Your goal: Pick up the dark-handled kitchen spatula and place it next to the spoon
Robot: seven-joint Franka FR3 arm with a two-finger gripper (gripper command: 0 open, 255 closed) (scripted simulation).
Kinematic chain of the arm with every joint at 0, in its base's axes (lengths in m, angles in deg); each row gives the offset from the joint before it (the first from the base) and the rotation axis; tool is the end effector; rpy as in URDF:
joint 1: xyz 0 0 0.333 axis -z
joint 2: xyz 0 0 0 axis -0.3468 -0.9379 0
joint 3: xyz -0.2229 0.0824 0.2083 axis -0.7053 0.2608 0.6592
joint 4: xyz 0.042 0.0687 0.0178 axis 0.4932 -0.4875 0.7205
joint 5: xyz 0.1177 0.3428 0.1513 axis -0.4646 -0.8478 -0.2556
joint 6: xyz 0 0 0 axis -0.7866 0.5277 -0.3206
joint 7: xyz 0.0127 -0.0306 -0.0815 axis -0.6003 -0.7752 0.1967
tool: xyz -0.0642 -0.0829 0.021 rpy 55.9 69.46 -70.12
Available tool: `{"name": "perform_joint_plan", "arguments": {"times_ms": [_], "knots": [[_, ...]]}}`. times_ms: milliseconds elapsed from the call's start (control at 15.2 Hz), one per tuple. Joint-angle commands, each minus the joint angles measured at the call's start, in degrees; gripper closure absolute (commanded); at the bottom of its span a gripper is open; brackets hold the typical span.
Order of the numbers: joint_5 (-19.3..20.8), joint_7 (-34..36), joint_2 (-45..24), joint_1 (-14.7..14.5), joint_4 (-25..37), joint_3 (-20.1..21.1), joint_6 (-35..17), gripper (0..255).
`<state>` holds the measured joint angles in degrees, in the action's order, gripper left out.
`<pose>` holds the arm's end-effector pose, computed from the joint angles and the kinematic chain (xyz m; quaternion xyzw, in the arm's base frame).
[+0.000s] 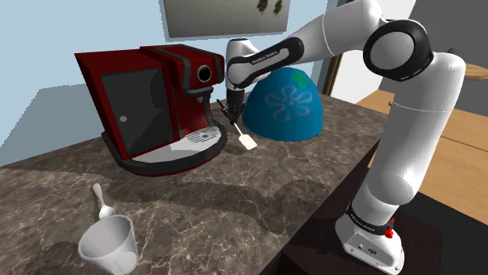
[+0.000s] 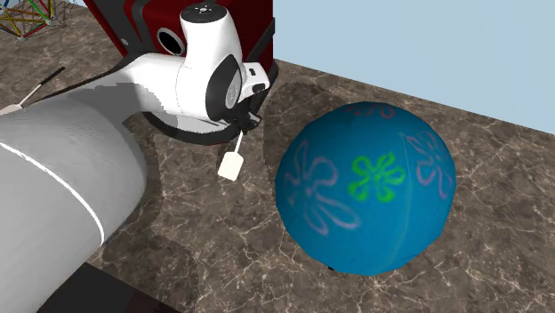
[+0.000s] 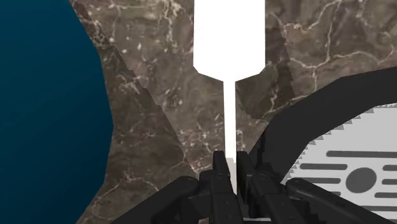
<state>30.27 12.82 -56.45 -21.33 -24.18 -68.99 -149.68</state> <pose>0.5935 0.0538 0.4248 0.9985 -0.0426 0.0332 0.0012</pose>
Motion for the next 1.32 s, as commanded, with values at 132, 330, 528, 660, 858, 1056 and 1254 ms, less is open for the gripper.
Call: {"name": "perform_joint_plan", "arguments": {"times_ms": [132,330,528,660,858,1056,1254], "knots": [[0.48,5.58,2.18,-3.05,-2.91,2.23,-0.64,255],[0.77,9.62,3.32,-5.29,-4.38,3.86,-0.87,255],[1.07,13.74,4.02,-7.55,-5.25,5.55,-0.94,255],[1.31,16.53,4.22,-9.05,-5.5,6.73,-0.9,255],[1.73,20.78,4.13,-11.29,-5.38,8.52,-0.71,255],[2.3,25.09,3.55,-13.49,-4.66,10.38,-0.36,255],[3.03,29.45,2.49,-15.78,-3.34,12.14,0.15,255]]}}
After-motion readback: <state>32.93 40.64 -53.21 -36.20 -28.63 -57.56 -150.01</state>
